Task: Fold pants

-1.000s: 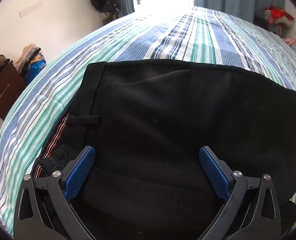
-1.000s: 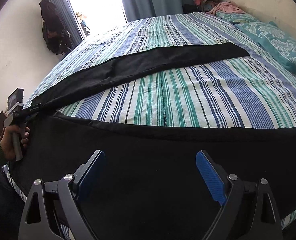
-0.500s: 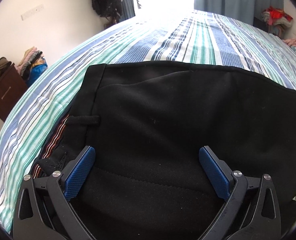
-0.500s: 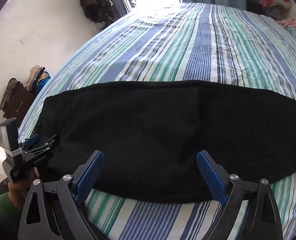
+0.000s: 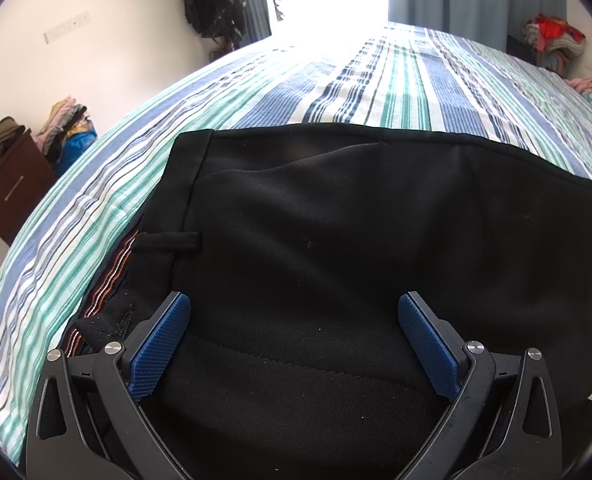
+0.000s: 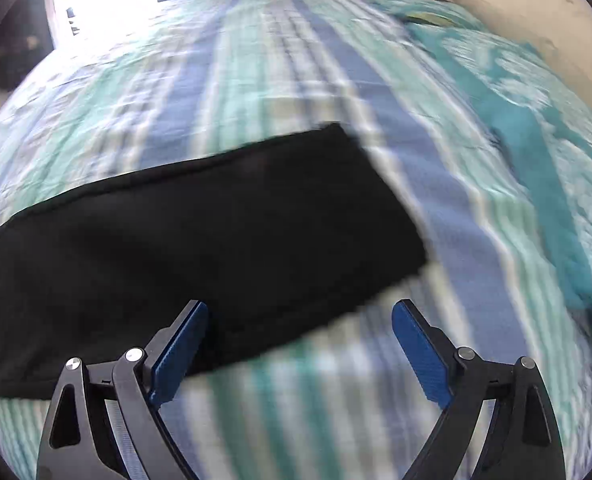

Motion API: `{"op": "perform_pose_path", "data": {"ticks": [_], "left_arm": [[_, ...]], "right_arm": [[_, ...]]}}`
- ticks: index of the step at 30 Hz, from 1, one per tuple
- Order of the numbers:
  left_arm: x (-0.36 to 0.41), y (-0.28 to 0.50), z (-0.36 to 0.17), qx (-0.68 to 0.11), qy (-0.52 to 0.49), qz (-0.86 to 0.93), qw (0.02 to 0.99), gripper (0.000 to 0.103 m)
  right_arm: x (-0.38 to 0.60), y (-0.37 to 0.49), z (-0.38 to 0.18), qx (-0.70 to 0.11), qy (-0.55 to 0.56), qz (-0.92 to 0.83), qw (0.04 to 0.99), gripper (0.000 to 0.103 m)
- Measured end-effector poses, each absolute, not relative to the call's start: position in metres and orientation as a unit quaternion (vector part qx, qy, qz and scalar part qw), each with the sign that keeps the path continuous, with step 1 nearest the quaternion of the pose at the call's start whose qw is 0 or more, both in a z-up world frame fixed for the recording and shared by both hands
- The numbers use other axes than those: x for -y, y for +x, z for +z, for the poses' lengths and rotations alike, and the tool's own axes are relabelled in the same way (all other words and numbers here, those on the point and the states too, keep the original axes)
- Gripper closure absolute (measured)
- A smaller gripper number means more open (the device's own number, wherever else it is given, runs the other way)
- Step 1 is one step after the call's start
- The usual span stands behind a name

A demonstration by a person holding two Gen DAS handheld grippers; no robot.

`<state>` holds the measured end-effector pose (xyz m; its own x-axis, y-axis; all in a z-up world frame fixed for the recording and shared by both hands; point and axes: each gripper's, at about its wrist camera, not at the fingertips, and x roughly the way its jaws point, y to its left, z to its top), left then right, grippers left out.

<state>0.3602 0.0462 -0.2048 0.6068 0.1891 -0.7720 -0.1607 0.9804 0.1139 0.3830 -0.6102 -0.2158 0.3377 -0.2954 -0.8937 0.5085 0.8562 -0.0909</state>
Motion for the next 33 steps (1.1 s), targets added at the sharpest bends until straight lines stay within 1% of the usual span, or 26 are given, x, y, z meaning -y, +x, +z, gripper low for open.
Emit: {"op": "perform_pose_path", "data": {"ticks": [3, 5, 8, 10, 11, 13, 15, 17, 18, 22, 23, 25, 26, 27, 28, 30, 33], "left_arm": [[-0.046, 0.360, -0.205, -0.433, 0.016, 0.098, 0.896, 0.001], [-0.046, 0.360, -0.205, -0.433, 0.017, 0.098, 0.896, 0.001], [-0.046, 0.360, -0.205, -0.432, 0.015, 0.096, 0.897, 0.001], [-0.047, 0.361, -0.205, -0.431, 0.013, 0.095, 0.897, 0.001], [-0.047, 0.361, -0.205, -0.431, 0.012, 0.095, 0.897, 0.001], [-0.047, 0.361, -0.206, -0.430, 0.012, 0.095, 0.898, 0.001], [-0.048, 0.360, -0.206, -0.429, 0.011, 0.095, 0.898, 0.001], [-0.048, 0.360, -0.207, -0.428, 0.011, 0.095, 0.899, 0.001], [-0.047, 0.360, -0.207, -0.427, 0.013, 0.096, 0.899, 0.001], [-0.046, 0.360, -0.207, -0.427, 0.015, 0.097, 0.899, 0.001], [-0.046, 0.360, -0.207, -0.427, 0.016, 0.098, 0.899, 0.001], [-0.046, 0.360, -0.207, -0.427, 0.015, 0.098, 0.899, 0.001], [-0.047, 0.360, -0.207, -0.426, 0.015, 0.097, 0.899, 0.001], [-0.047, 0.360, -0.207, -0.426, 0.015, 0.098, 0.899, 0.001], [-0.047, 0.360, -0.207, -0.426, 0.015, 0.098, 0.899, 0.001], [-0.047, 0.360, -0.207, -0.426, 0.015, 0.098, 0.899, 0.001], [-0.047, 0.360, -0.208, -0.426, 0.015, 0.098, 0.899, 0.001]], "right_arm": [[0.654, 0.361, -0.192, -0.474, 0.158, -0.276, 0.821, 0.010], [0.671, 0.362, -0.178, -0.454, 0.187, -0.268, 0.829, 0.010], [0.685, 0.377, -0.162, -0.445, 0.205, -0.253, 0.834, 0.010], [0.687, 0.391, -0.160, -0.455, 0.211, -0.237, 0.832, 0.006], [0.687, 0.401, -0.166, -0.471, 0.215, -0.230, 0.824, 0.002], [0.679, 0.423, -0.186, -0.518, 0.223, -0.199, 0.801, 0.001], [0.663, 0.447, -0.199, -0.544, 0.173, -0.201, 0.796, 0.001], [0.651, 0.466, -0.203, -0.530, 0.115, -0.217, 0.811, 0.001], [0.650, 0.475, -0.205, -0.524, 0.108, -0.224, 0.815, 0.001], [0.659, 0.499, -0.228, -0.539, 0.160, -0.185, 0.806, 0.001], [0.657, 0.504, -0.232, -0.544, 0.153, -0.180, 0.805, 0.000], [0.654, 0.506, -0.234, -0.541, 0.141, -0.175, 0.811, 0.001], [0.654, 0.506, -0.233, -0.539, 0.148, -0.174, 0.811, 0.012], [0.655, 0.504, -0.229, -0.529, 0.157, -0.166, 0.817, 0.030], [0.657, 0.503, -0.225, -0.524, 0.156, -0.166, 0.821, 0.041], [0.654, 0.502, -0.218, -0.524, 0.142, -0.170, 0.822, 0.089], [0.649, 0.485, -0.201, -0.503, 0.129, -0.167, 0.838, 0.093]]}}
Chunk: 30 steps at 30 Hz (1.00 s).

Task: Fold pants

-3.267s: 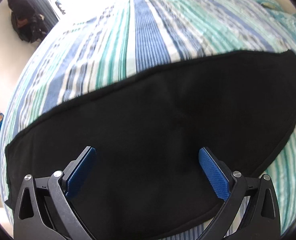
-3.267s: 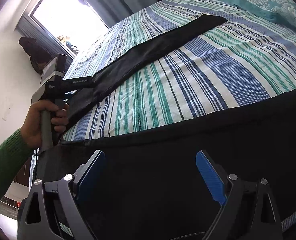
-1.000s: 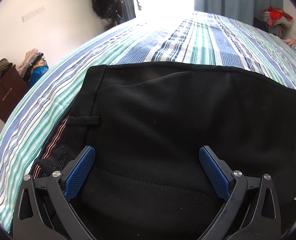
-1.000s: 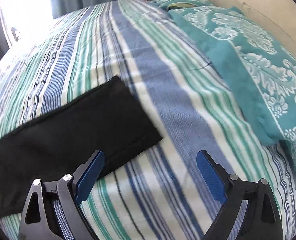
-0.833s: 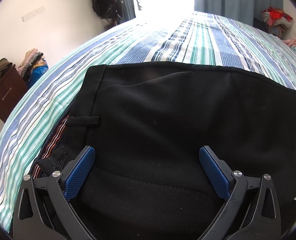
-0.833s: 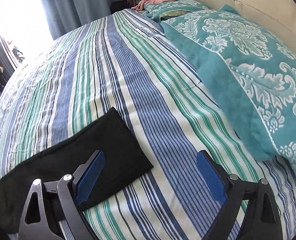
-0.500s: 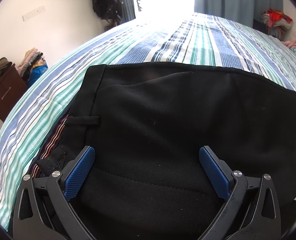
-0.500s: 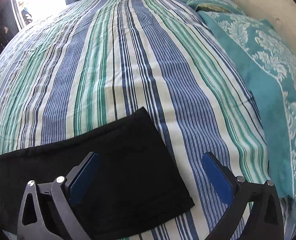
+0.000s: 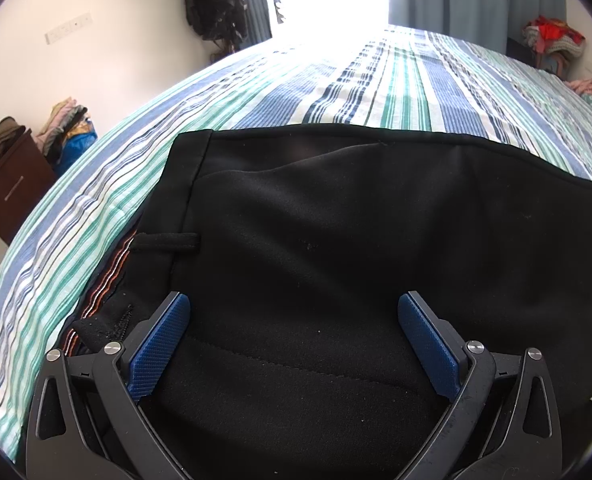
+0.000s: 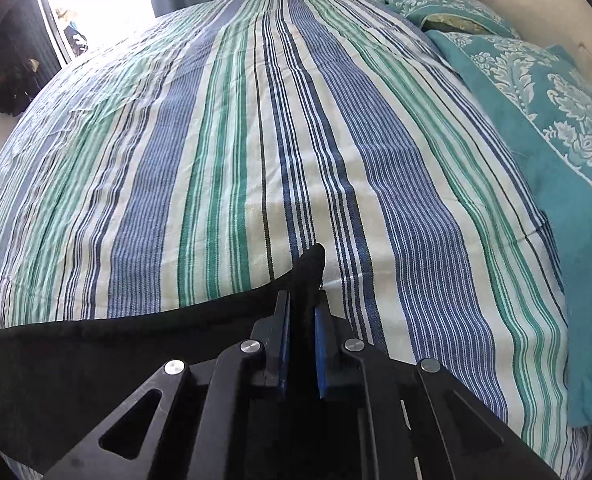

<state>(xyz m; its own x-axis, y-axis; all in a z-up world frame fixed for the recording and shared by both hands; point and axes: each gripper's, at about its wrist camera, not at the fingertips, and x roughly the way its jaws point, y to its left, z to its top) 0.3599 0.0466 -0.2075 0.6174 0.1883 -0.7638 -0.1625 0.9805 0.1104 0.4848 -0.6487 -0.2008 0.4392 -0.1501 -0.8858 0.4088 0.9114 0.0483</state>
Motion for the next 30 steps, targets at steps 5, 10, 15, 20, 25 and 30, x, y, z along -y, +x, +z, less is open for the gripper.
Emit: {"op": "perform_pose_path", "data": {"ticks": [5, 10, 15, 20, 25, 30], "left_arm": [[-0.047, 0.360, -0.208, -0.427, 0.015, 0.098, 0.899, 0.001], [-0.046, 0.361, -0.207, -0.428, 0.016, 0.099, 0.898, 0.001], [-0.045, 0.362, -0.207, -0.431, 0.021, 0.101, 0.897, 0.001], [-0.042, 0.363, -0.205, -0.434, 0.031, 0.108, 0.894, 0.001], [-0.042, 0.364, -0.200, -0.454, 0.033, 0.117, 0.883, 0.000], [-0.044, 0.334, -0.171, -0.478, -0.011, 0.088, 0.874, 0.001]], "right_arm": [[0.629, 0.442, -0.164, -0.448, 0.136, -0.154, 0.870, 0.094], [0.598, 0.353, -0.129, -0.402, 0.159, -0.138, 0.891, 0.094], [0.573, 0.224, -0.123, -0.372, 0.201, -0.169, 0.890, 0.095], [0.536, 0.132, -0.155, -0.432, 0.186, -0.201, 0.859, 0.084], [0.522, 0.074, -0.153, -0.432, 0.190, -0.269, 0.839, 0.032], [0.503, 0.035, -0.131, -0.321, 0.289, -0.226, 0.873, 0.013]]}}
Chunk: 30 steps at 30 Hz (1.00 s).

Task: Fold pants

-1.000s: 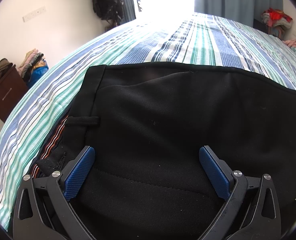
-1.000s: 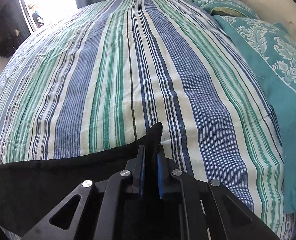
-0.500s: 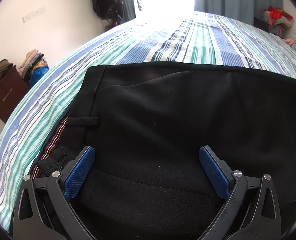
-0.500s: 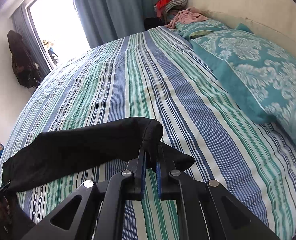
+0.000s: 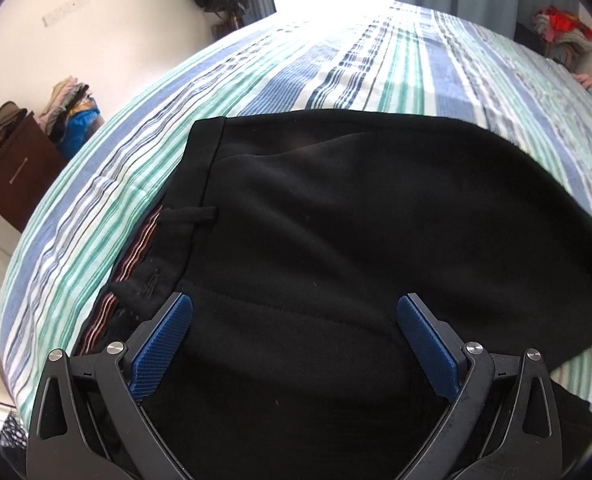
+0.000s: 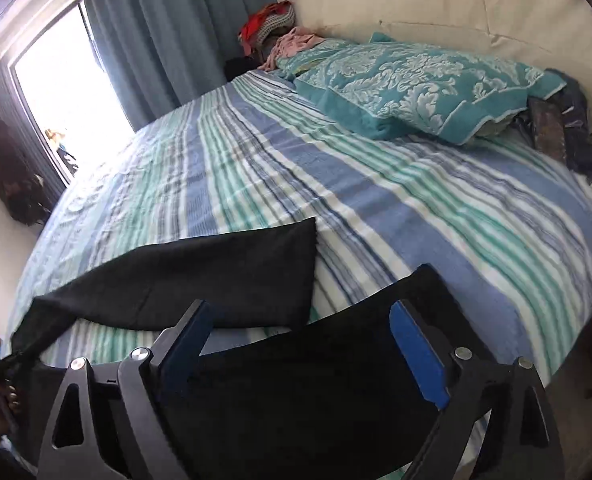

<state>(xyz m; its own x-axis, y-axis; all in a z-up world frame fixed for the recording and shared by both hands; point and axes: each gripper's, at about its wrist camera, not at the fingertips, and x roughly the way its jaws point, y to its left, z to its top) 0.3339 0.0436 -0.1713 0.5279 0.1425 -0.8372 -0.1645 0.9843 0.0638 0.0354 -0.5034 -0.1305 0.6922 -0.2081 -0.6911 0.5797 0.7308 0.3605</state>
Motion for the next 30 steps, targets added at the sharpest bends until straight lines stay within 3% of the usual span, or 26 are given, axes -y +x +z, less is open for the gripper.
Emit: {"op": "perform_pose_path", "data": {"ticks": [5, 9, 13, 14, 15, 16, 22, 25, 30], "left_arm": [[-0.028, 0.254, -0.146, -0.458, -0.027, 0.020, 0.888, 0.000], [-0.018, 0.202, -0.144, -0.458, -0.024, 0.005, 0.889, 0.000], [-0.007, 0.182, -0.150, -0.473, -0.011, -0.008, 0.881, 0.000], [-0.004, 0.186, -0.151, -0.482, -0.003, -0.013, 0.876, 0.000], [-0.001, 0.191, -0.152, -0.490, 0.003, -0.017, 0.871, 0.000], [0.002, 0.199, -0.150, -0.497, 0.005, -0.018, 0.867, 0.000], [0.004, 0.301, -0.119, -0.508, -0.123, -0.062, 0.850, 0.000], [0.008, 0.370, -0.127, -0.527, -0.181, -0.048, 0.829, 0.000], [0.025, 0.445, -0.154, -0.559, -0.195, -0.012, 0.806, 0.001]], "right_arm": [[0.503, 0.056, -0.162, -0.264, 0.483, -0.073, 0.832, 0.013], [0.518, 0.085, -0.203, -0.293, 0.554, -0.110, 0.772, 0.015], [0.529, 0.089, -0.208, -0.267, 0.555, -0.186, 0.765, 0.029], [0.531, 0.093, -0.207, -0.270, 0.547, -0.198, 0.767, 0.051], [0.532, 0.096, -0.208, -0.280, 0.539, -0.209, 0.766, 0.093], [0.532, 0.099, -0.209, -0.291, 0.531, -0.216, 0.766, 0.098], [0.521, 0.097, -0.153, -0.246, 0.442, -0.200, 0.839, 0.098], [0.516, 0.100, -0.134, -0.235, 0.400, -0.191, 0.865, 0.098], [0.519, 0.094, -0.122, -0.202, 0.412, -0.143, 0.877, 0.098]]}}
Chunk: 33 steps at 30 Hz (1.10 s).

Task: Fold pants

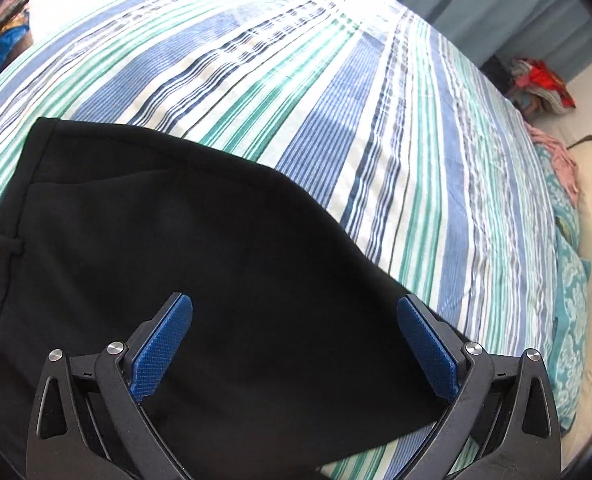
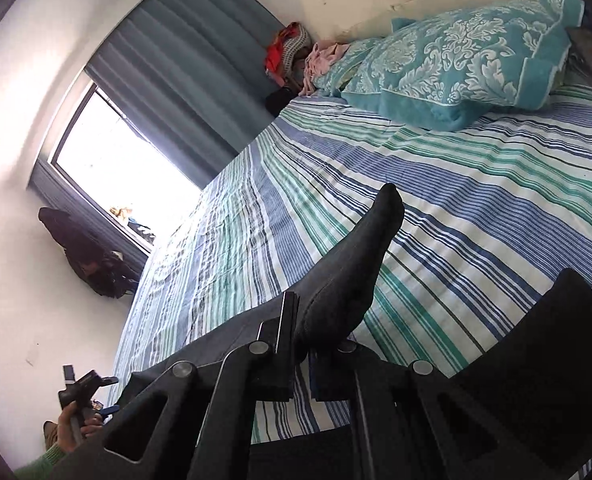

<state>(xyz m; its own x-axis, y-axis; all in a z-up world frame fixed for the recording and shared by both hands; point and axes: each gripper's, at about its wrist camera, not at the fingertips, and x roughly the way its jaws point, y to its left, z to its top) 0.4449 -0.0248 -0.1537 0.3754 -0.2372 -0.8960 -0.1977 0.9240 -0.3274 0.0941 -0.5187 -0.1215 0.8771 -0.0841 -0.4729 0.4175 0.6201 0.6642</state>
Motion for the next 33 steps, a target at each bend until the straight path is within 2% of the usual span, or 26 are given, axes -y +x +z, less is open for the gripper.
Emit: {"op": "perform_pose_path", "data": {"ticks": [6, 7, 8, 9, 10, 11, 15, 19, 22, 25, 28, 33], "left_arm": [[0.029, 0.474, -0.168, -0.561, -0.232, 0.014, 0.794, 0.001], [0.028, 0.474, -0.168, -0.556, -0.238, 0.016, 0.796, 0.005], [0.028, 0.471, -0.165, -0.549, -0.241, 0.017, 0.800, 0.013], [0.026, 0.466, -0.163, -0.544, -0.241, 0.014, 0.804, 0.047], [0.025, 0.463, -0.162, -0.546, -0.241, 0.005, 0.802, 0.089], [0.022, 0.460, -0.160, -0.551, -0.242, -0.003, 0.799, 0.094], [0.007, 0.414, -0.110, -0.503, -0.240, -0.044, 0.829, 0.095], [-0.008, 0.312, -0.062, -0.463, -0.201, -0.090, 0.858, 0.094], [-0.023, 0.235, -0.081, -0.488, -0.190, -0.089, 0.847, 0.094], [-0.033, 0.184, -0.118, -0.518, -0.189, -0.081, 0.830, 0.095], [-0.035, 0.162, -0.133, -0.525, -0.194, -0.081, 0.824, 0.097], [-0.033, 0.154, -0.127, -0.512, -0.188, -0.087, 0.833, 0.097]], "right_arm": [[0.529, 0.073, -0.108, -0.143, 0.436, -0.071, 0.886, 0.098], [0.529, 0.070, -0.105, -0.138, 0.433, -0.064, 0.889, 0.098], [0.530, 0.067, -0.103, -0.135, 0.429, -0.059, 0.891, 0.098], [0.529, 0.064, -0.101, -0.134, 0.425, -0.056, 0.893, 0.098], [0.529, 0.062, -0.100, -0.136, 0.421, -0.057, 0.895, 0.098], [0.530, 0.060, -0.101, -0.139, 0.421, -0.060, 0.894, 0.098], [0.537, 0.053, -0.110, -0.149, 0.434, -0.090, 0.884, 0.098], [0.541, 0.027, -0.097, -0.150, 0.418, -0.122, 0.888, 0.098], [0.549, 0.002, -0.107, -0.177, 0.425, -0.149, 0.875, 0.098], [0.557, -0.013, -0.141, -0.244, 0.451, -0.188, 0.838, 0.098], [0.561, -0.022, -0.162, -0.286, 0.456, -0.210, 0.816, 0.098], [0.560, -0.036, -0.162, -0.298, 0.437, -0.229, 0.817, 0.098]]}}
